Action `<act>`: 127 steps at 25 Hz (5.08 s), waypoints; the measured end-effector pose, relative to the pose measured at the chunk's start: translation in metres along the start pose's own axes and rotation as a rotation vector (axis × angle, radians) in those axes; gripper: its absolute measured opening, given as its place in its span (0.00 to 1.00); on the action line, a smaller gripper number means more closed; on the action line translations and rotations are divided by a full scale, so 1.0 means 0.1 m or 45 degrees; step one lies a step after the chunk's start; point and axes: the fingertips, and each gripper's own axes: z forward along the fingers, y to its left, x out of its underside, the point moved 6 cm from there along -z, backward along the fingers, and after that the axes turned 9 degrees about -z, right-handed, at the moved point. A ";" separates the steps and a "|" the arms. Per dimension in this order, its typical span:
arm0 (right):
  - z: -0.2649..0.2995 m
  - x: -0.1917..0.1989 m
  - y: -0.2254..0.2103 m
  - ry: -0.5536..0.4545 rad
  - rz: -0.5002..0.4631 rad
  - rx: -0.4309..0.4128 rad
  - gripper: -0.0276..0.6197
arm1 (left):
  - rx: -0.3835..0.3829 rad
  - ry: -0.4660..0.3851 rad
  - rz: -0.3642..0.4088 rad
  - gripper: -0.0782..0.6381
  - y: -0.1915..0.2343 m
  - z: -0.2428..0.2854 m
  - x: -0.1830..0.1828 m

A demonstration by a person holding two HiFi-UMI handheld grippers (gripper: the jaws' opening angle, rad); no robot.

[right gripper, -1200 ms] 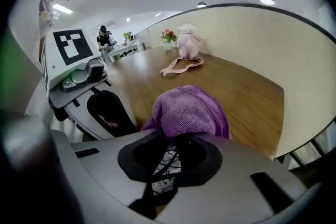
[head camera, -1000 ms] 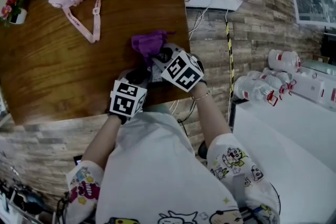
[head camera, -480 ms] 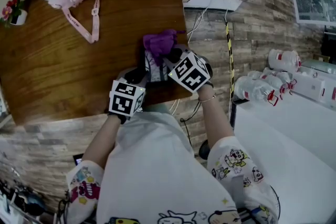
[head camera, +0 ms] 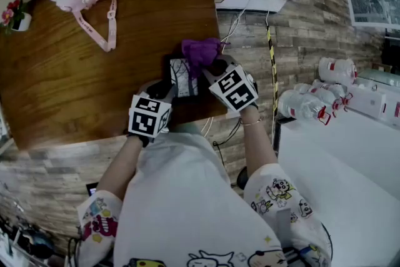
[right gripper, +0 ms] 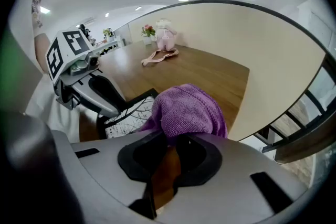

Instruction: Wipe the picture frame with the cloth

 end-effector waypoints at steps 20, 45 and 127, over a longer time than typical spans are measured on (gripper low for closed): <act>-0.29 -0.39 0.43 -0.205 -0.163 -0.093 0.11 | -0.001 0.001 -0.004 0.26 -0.02 0.01 -0.02; 0.17 -0.18 0.74 0.096 -0.568 -0.102 0.11 | -0.009 -0.008 0.010 0.26 0.01 0.01 -0.02; -0.17 0.33 1.00 -0.005 0.496 0.048 0.11 | -0.030 -0.018 0.018 0.26 -0.03 0.00 0.00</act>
